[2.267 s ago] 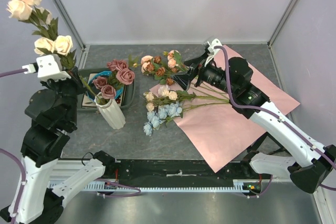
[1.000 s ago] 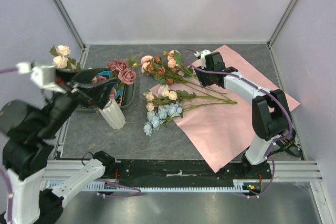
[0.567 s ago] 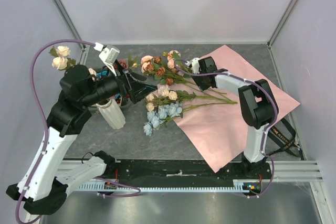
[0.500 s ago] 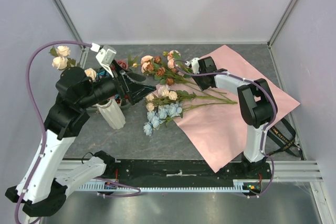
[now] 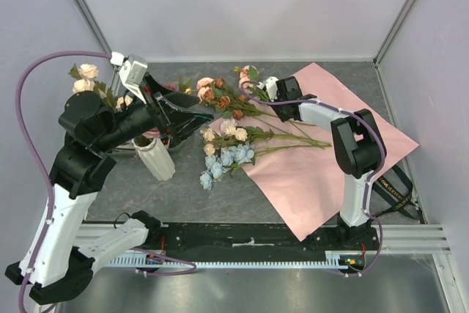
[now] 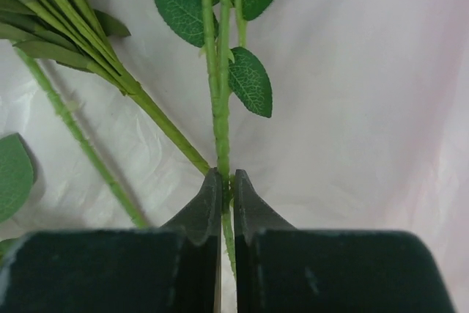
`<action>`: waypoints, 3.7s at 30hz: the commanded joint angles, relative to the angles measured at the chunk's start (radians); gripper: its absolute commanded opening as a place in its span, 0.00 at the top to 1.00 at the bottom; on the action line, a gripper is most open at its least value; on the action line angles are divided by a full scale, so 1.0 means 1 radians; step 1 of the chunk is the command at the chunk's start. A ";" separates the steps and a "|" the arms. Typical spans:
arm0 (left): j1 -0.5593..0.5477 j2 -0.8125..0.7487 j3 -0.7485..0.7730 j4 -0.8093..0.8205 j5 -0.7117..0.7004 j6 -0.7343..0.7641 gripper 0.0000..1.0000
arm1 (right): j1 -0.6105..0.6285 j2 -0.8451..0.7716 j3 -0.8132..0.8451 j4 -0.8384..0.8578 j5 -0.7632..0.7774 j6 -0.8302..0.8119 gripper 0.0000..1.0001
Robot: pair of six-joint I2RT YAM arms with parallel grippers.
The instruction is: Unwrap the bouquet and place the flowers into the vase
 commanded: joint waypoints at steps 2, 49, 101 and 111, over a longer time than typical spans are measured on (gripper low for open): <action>0.001 0.031 0.106 -0.010 0.009 0.029 0.13 | 0.003 -0.020 0.058 0.018 -0.010 0.019 1.00; 0.002 0.153 0.246 0.074 -0.212 0.072 0.98 | 0.440 -0.814 -0.016 0.317 -0.338 0.544 0.22; 0.001 -0.088 0.091 -0.203 -1.093 0.332 0.98 | 0.420 -0.822 -0.088 0.156 0.037 0.449 0.02; 0.001 -0.205 -0.250 -0.076 -1.211 0.294 0.98 | 0.419 -0.808 -0.113 0.157 0.028 0.459 0.02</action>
